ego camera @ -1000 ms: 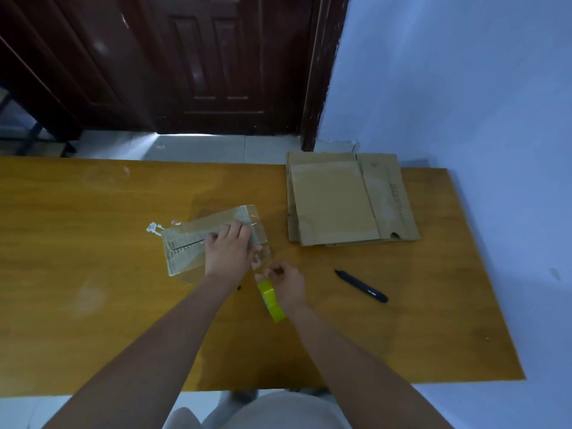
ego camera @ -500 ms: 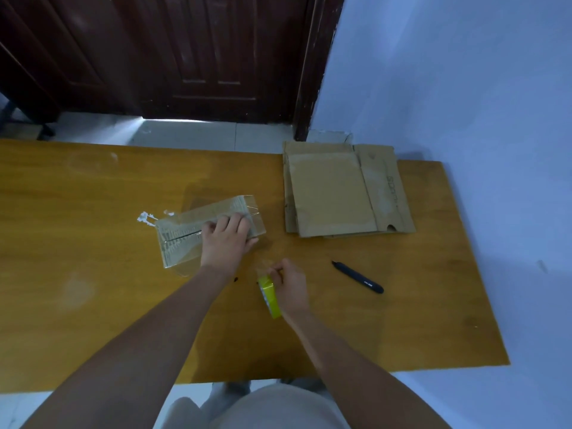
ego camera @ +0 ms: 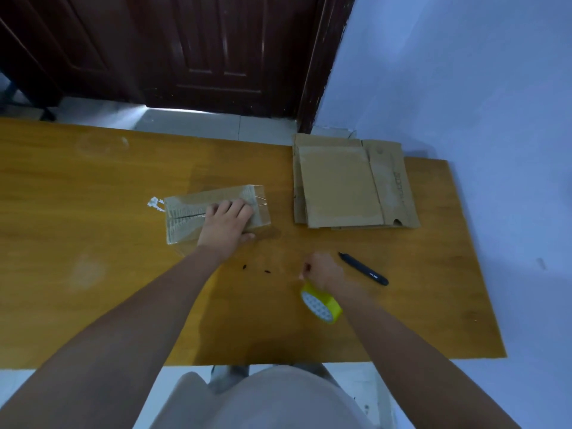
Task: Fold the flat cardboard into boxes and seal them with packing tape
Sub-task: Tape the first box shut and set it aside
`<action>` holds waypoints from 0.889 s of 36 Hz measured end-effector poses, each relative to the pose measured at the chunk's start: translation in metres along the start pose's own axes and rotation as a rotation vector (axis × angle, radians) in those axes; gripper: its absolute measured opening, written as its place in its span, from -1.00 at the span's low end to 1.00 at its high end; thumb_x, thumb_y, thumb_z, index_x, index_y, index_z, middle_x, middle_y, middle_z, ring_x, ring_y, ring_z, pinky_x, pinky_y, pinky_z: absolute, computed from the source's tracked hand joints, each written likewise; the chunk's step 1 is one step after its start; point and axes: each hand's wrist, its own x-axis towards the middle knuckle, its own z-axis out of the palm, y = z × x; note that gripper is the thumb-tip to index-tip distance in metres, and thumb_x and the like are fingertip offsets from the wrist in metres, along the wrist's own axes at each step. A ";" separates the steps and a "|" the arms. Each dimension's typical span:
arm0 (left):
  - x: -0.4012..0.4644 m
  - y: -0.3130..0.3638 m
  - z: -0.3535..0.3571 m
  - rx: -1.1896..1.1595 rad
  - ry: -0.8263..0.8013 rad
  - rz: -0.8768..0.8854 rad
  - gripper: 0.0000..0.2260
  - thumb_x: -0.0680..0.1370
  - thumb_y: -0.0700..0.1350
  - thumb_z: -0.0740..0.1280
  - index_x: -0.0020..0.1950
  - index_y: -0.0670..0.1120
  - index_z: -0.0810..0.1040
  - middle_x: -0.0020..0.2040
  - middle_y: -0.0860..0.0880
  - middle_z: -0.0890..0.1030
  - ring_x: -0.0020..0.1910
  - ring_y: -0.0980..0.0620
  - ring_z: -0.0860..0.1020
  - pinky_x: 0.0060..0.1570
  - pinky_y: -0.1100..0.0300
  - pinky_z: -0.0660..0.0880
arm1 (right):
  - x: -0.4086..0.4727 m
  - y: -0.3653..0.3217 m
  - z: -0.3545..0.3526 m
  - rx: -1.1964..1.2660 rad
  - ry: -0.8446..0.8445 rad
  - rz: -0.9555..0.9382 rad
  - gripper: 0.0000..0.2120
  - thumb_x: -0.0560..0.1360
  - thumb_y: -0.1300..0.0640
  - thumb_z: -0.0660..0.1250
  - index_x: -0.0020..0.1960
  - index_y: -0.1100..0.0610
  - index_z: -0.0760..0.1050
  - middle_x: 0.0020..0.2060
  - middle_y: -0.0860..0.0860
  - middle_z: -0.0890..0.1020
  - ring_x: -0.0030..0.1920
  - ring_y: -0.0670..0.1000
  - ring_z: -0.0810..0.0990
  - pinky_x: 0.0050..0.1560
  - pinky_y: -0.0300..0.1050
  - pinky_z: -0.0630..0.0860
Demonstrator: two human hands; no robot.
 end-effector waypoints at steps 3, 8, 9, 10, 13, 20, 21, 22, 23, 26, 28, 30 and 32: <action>-0.002 -0.004 -0.002 0.013 -0.019 -0.001 -0.56 0.36 0.05 0.50 0.12 -0.12 0.49 0.14 -0.11 0.50 0.08 -0.17 0.46 0.06 -0.05 0.35 | -0.002 0.003 0.003 -0.100 -0.110 0.049 -0.84 0.53 0.18 0.25 0.01 0.20 0.56 -0.02 0.06 0.62 -0.01 0.07 0.60 0.00 -0.06 0.54; -0.003 -0.009 -0.006 0.005 -0.023 0.005 -0.57 0.39 0.07 0.47 0.14 -0.10 0.47 0.16 -0.10 0.48 0.11 -0.16 0.43 0.08 -0.02 0.31 | -0.003 0.000 0.018 -0.064 -0.030 0.059 -0.81 0.52 0.20 0.17 -0.05 0.18 0.57 -0.06 0.07 0.64 -0.06 0.07 0.61 -0.01 0.01 0.59; -0.004 -0.010 -0.005 0.000 -0.024 0.003 -0.57 0.38 0.07 0.48 0.14 -0.10 0.47 0.16 -0.09 0.48 0.10 -0.15 0.43 0.07 -0.01 0.31 | -0.003 -0.002 0.019 -0.063 -0.016 0.055 -0.81 0.52 0.21 0.18 -0.07 0.17 0.58 -0.08 0.08 0.64 -0.08 0.08 0.61 -0.03 0.00 0.59; -0.004 -0.010 -0.005 -0.009 -0.024 -0.001 -0.57 0.38 0.07 0.48 0.14 -0.09 0.47 0.15 -0.09 0.48 0.10 -0.15 0.43 0.07 -0.01 0.30 | -0.003 -0.005 0.018 -0.053 -0.005 0.051 -0.81 0.51 0.22 0.19 -0.09 0.17 0.59 -0.11 0.08 0.65 -0.09 0.08 0.61 -0.04 0.00 0.60; -0.005 -0.009 -0.007 -0.040 -0.037 -0.012 -0.58 0.43 0.07 0.44 0.19 -0.07 0.44 0.20 -0.07 0.43 0.16 -0.13 0.39 0.13 0.02 0.25 | 0.002 -0.012 0.017 -0.008 0.020 0.046 -0.79 0.48 0.25 0.20 -0.17 0.12 0.60 -0.16 0.08 0.66 -0.12 0.08 0.62 -0.04 -0.02 0.60; -0.004 -0.009 -0.008 -0.048 -0.059 -0.018 -0.57 0.47 0.09 0.38 0.24 -0.08 0.40 0.26 -0.07 0.40 0.21 -0.13 0.35 0.19 0.00 0.25 | 0.015 -0.032 0.018 0.044 0.127 0.047 -0.83 0.52 0.22 0.23 -0.10 0.10 0.61 -0.19 0.05 0.62 -0.15 0.08 0.60 -0.23 -0.13 0.49; -0.004 -0.010 -0.008 -0.042 -0.052 -0.016 -0.57 0.46 0.09 0.40 0.23 -0.08 0.41 0.24 -0.08 0.41 0.20 -0.14 0.37 0.18 -0.01 0.26 | 0.018 -0.034 0.017 0.055 0.129 0.051 -0.83 0.52 0.22 0.24 -0.12 0.08 0.60 -0.19 0.04 0.62 -0.14 0.08 0.60 -0.23 -0.14 0.48; -0.004 -0.010 -0.008 -0.037 -0.045 -0.017 -0.57 0.45 0.08 0.41 0.22 -0.09 0.43 0.22 -0.09 0.43 0.18 -0.14 0.38 0.16 -0.01 0.27 | 0.020 -0.035 0.017 0.059 0.124 0.053 -0.83 0.51 0.22 0.25 -0.14 0.07 0.59 -0.18 0.04 0.63 -0.13 0.08 0.60 -0.22 -0.15 0.47; -0.004 -0.010 -0.008 -0.032 -0.042 -0.018 -0.56 0.43 0.08 0.44 0.20 -0.09 0.44 0.20 -0.09 0.45 0.16 -0.15 0.40 0.14 -0.02 0.29 | 0.022 -0.035 0.017 0.059 0.120 0.054 -0.83 0.51 0.23 0.25 -0.15 0.06 0.58 -0.16 0.04 0.63 -0.13 0.08 0.60 -0.21 -0.15 0.47; -0.003 -0.011 -0.005 -0.016 -0.028 -0.012 -0.54 0.34 0.07 0.51 0.12 -0.09 0.48 0.11 -0.10 0.50 0.07 -0.16 0.46 0.06 -0.03 0.36 | 0.024 -0.037 0.017 0.037 0.104 0.055 -0.81 0.51 0.25 0.25 -0.18 0.04 0.56 -0.14 0.02 0.62 -0.11 0.06 0.59 -0.19 -0.15 0.46; -0.003 -0.012 -0.005 -0.024 -0.024 -0.011 -0.54 0.32 0.07 0.53 0.10 -0.09 0.49 0.09 -0.10 0.51 0.05 -0.17 0.47 0.04 -0.04 0.38 | 0.026 -0.036 0.017 0.015 0.096 0.054 -0.79 0.50 0.29 0.25 -0.19 0.03 0.55 -0.17 0.01 0.59 -0.14 0.04 0.57 -0.19 -0.15 0.47; -0.003 -0.011 -0.005 -0.032 -0.023 -0.010 -0.55 0.35 0.07 0.51 0.12 -0.10 0.49 0.12 -0.11 0.50 0.08 -0.17 0.46 0.07 -0.04 0.35 | 0.028 -0.036 0.018 -0.011 0.076 0.051 -0.81 0.49 0.29 0.27 -0.09 0.04 0.58 -0.14 0.02 0.60 -0.09 0.04 0.59 -0.16 -0.13 0.52; -0.004 -0.011 -0.006 -0.036 -0.023 -0.008 -0.55 0.37 0.07 0.49 0.14 -0.10 0.48 0.14 -0.10 0.49 0.10 -0.16 0.45 0.10 -0.03 0.33 | 0.029 -0.036 0.018 -0.007 0.062 0.053 -0.69 0.48 0.26 0.33 0.17 -0.02 0.54 0.01 0.04 0.60 0.05 0.06 0.59 -0.05 -0.08 0.55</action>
